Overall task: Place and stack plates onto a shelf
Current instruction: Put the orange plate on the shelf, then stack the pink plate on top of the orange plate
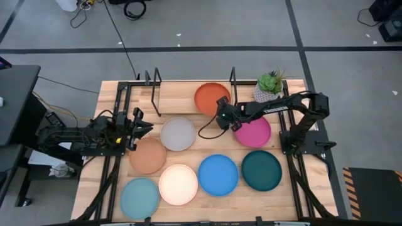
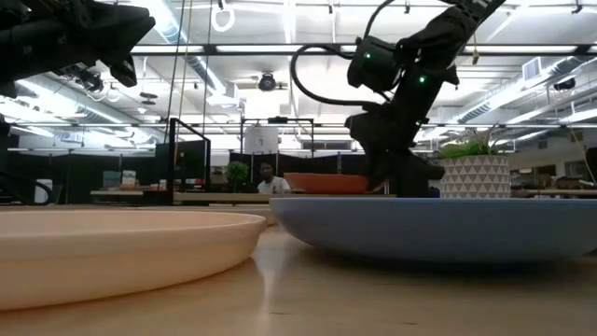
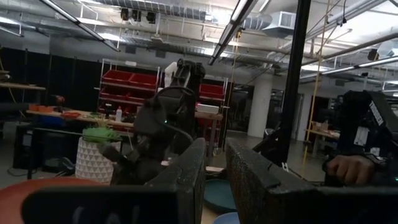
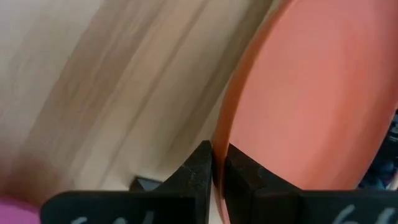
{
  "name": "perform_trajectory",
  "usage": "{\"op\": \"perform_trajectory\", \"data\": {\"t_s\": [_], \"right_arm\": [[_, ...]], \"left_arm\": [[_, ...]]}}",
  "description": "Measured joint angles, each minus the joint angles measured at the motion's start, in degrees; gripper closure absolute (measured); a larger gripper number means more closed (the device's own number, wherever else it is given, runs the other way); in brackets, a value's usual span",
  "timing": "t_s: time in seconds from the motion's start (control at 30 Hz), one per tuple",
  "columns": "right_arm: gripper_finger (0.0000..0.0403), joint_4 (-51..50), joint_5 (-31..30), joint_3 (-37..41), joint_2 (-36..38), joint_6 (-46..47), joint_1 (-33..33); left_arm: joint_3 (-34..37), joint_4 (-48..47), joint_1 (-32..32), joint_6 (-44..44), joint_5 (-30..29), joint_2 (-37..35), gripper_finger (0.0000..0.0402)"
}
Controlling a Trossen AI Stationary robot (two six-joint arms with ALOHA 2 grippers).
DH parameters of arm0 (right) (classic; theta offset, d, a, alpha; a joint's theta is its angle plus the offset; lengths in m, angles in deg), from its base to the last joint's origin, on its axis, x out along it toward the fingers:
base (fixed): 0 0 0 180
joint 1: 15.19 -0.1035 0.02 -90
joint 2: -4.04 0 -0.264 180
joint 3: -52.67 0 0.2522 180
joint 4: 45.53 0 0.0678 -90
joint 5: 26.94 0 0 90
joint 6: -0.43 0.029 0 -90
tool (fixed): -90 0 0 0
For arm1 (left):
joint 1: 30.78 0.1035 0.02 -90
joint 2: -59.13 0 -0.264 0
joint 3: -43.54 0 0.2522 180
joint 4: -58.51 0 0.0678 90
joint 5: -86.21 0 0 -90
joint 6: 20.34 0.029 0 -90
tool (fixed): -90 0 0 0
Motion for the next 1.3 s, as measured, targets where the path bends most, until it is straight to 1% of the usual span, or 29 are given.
{"op": "perform_trajectory", "data": {"t_s": [0.13,0.33,0.47,0.63,0.83,0.97,1.1,1.17,1.3], "right_arm": [[0.0364,0.4,-1.4,0.0,-0.1,-0.6,0.7],[0.0355,1.0,-1.7,0.0,-0.1,0.9,2.3],[0.0328,2.3,-3.9,0.0,-0.1,1.5,2.3],[0.0288,2.6,-4.6,-0.3,-0.1,1.8,1.9],[0.0263,-2.9,-5.0,-3.6,0.0,9.0,-0.2],[0.0259,-6.0,-4.9,-6.4,0.3,12.4,-2.8],[0.0259,-6.9,-4.9,-7.3,0.3,15.9,-5.5],[0.0259,-8.2,-4.5,-7.8,0.3,20.4,-6.7],[0.0259,-15.3,-3.8,-9.6,0.3,34.4,-9.0]], "left_arm": [[0.0,0.0,0.0,0.0,0.0,0.0,0.0333],[0.0,0.0,0.0,-1.3,0.0,0.0,0.0333],[0.0,0.0,0.0,-2.3,0.0,0.0,0.0333],[0.0,0.0,0.0,-2.4,0.0,0.0,0.0333],[0.0,0.0,0.0,-2.5,0.0,0.0,0.0333],[0.0,0.0,0.0,-2.5,0.0,0.0,0.0333],[0.0,0.0,0.0,-2.5,0.0,0.0,0.0333],[0.0,0.0,0.0,-2.5,0.0,0.0,0.0333],[0.0,-0.1,0.0,-2.5,0.0,0.0,0.0333]]}}
